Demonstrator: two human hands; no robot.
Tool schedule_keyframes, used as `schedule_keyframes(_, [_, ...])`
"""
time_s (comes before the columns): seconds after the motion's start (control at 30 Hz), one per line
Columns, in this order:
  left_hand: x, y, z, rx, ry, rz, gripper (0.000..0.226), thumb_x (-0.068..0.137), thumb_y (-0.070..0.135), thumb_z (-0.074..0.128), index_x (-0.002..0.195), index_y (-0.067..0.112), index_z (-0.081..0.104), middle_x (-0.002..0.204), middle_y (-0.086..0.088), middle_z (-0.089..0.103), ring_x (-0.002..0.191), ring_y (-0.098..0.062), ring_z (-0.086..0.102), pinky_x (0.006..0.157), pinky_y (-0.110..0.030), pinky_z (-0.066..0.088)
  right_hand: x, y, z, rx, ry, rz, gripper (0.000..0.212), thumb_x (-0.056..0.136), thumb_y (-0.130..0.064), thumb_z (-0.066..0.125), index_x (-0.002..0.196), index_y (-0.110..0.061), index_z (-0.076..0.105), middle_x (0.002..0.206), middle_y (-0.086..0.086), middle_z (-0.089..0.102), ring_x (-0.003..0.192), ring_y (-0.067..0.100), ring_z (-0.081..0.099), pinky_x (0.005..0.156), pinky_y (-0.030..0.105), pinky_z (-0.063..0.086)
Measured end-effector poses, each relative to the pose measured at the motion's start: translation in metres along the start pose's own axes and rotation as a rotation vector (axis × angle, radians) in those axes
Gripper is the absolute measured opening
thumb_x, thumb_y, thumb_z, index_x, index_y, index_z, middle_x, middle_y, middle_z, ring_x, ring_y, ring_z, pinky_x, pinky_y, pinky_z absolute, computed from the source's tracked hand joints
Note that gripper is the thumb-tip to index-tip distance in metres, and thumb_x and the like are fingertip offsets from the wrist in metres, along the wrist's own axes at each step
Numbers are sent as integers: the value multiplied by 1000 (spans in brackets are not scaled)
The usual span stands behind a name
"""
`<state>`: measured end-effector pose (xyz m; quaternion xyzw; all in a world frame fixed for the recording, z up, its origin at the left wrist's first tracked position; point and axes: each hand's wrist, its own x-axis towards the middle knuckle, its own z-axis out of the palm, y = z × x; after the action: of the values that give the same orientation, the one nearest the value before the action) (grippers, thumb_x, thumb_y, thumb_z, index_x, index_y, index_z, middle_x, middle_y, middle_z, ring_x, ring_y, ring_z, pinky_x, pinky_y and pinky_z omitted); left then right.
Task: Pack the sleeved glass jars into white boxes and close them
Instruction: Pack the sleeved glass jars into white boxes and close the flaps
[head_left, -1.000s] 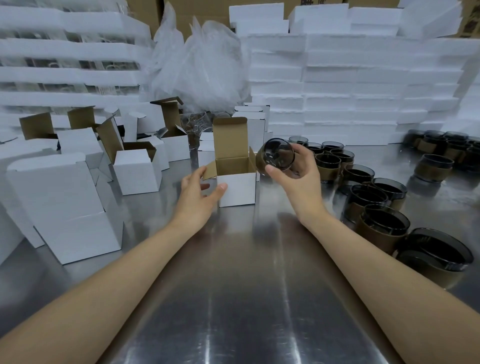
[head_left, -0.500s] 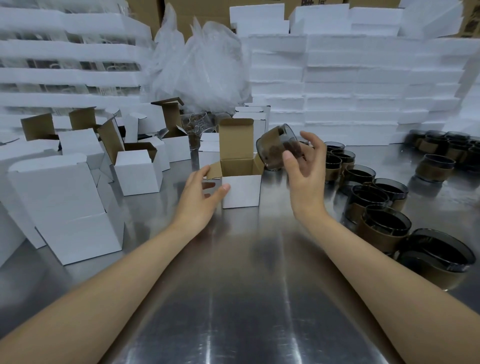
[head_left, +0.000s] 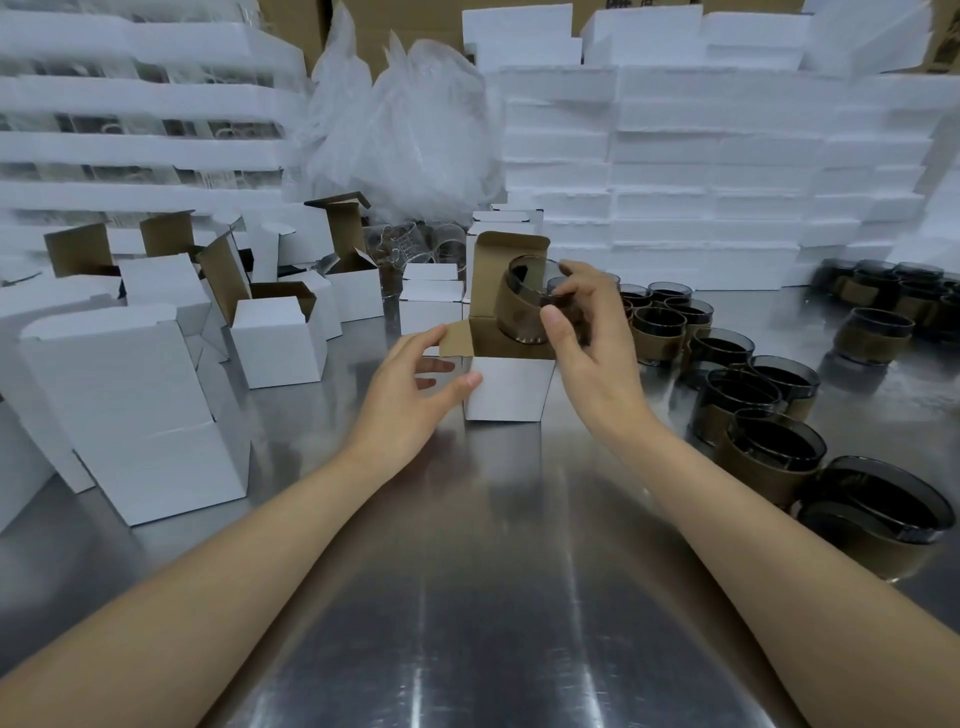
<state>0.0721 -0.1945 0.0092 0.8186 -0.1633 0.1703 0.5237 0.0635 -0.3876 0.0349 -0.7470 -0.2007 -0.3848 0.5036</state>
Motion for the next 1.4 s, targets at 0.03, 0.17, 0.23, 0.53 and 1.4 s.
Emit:
schedule_keyframes(0.03, [0, 0, 0, 14, -6, 5, 63, 83, 42, 70, 140, 29, 44, 129, 16, 47, 107, 2, 56, 89, -17, 46, 1, 0, 0, -12, -3, -16, 12, 95, -23, 54, 106, -20, 54, 123, -4, 45, 110, 19, 53, 94, 39, 47])
schedule_keyframes(0.17, [-1, 0, 0, 17, -12, 21, 65, 82, 43, 70, 140, 30, 44, 129, 16, 47, 105, 4, 56, 86, -14, 45, 2, 0, 0, -63, -62, -62, 18, 95, -16, 55, 110, -5, 57, 120, 9, 44, 109, 20, 51, 98, 39, 47])
schedule_keyframes(0.23, [-1, -1, -1, 20, -10, 27, 65, 82, 43, 70, 140, 29, 44, 130, 16, 46, 105, 5, 55, 86, -14, 45, 1, 1, 0, -122, -106, -80, 18, 95, -11, 56, 111, -2, 57, 121, 10, 47, 114, 22, 50, 101, 34, 42])
schedule_keyframes(0.53, [0, -3, 0, 28, -28, 42, 64, 85, 38, 69, 141, 26, 42, 132, 15, 44, 106, 5, 54, 90, -16, 45, -3, 7, -6, -196, -225, 56, 13, 96, -3, 51, 103, -15, 52, 114, 1, 62, 123, 17, 49, 106, 32, 31])
schedule_keyframes(1.4, [-7, 7, 4, -47, -224, 115, 36, 99, 43, 37, 131, 30, 46, 136, 32, 36, 123, 20, 34, 98, -1, 29, -3, 0, 7, 320, -164, 486, 37, 93, 5, 39, 117, -16, 58, 105, -9, 61, 99, 4, 56, 80, 14, 46])
